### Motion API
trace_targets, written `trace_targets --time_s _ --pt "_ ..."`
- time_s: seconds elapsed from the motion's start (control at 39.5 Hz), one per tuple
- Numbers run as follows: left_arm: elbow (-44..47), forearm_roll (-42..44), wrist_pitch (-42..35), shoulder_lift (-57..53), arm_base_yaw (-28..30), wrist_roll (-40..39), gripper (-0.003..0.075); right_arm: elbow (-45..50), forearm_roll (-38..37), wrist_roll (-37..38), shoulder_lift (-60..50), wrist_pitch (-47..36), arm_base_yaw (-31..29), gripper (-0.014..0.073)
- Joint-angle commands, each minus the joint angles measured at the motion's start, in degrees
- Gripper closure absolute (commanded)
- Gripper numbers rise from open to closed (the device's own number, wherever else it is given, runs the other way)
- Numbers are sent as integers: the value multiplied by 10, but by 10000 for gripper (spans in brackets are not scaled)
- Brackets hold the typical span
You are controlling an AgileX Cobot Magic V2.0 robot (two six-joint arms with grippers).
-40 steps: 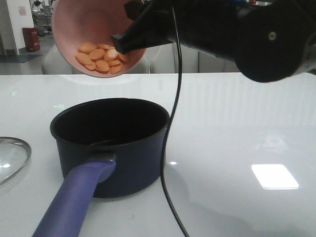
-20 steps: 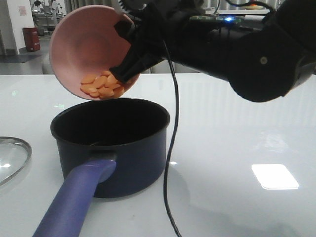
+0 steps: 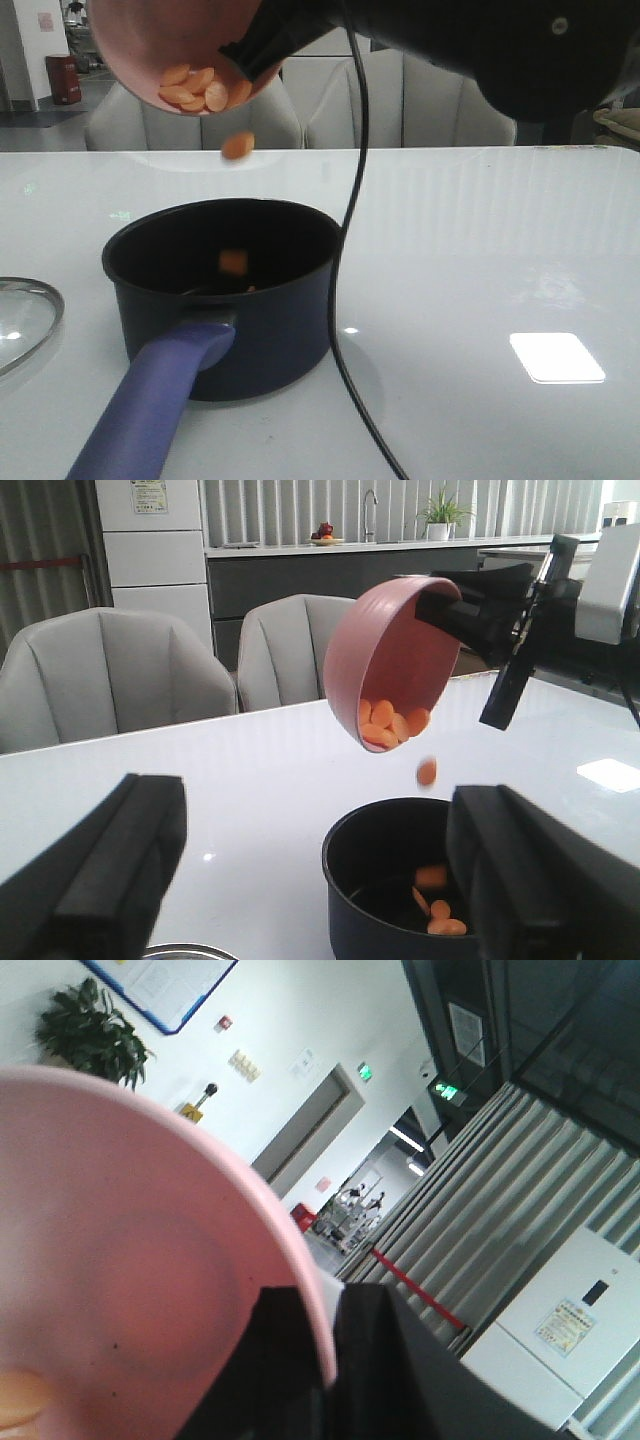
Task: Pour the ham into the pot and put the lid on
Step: 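Tilt the pink bowl with the right gripper to pour carrots into the pot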
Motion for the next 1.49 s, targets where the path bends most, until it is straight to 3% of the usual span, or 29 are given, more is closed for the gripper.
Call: trace_targets --time_s 0.0,0.81,0.99,1.24,1.47 --pt "-15 -4 -46 7 -5 1 146 -23 -3 -3 -32 -111 0 455" --pt "-15 -4 -46 7 -5 1 146 -28 34 -4 -65 -111 -11 455" --pt "-15 -4 -46 7 -5 1 146 -28 75 45 -63 -105 -11 455" --pt "-15 -4 -49 7 -5 1 146 -28 188 164 -67 44 -11 455" --pt "-15 -4 -49 7 -5 1 146 -28 251 159 -131 330 -18 455"
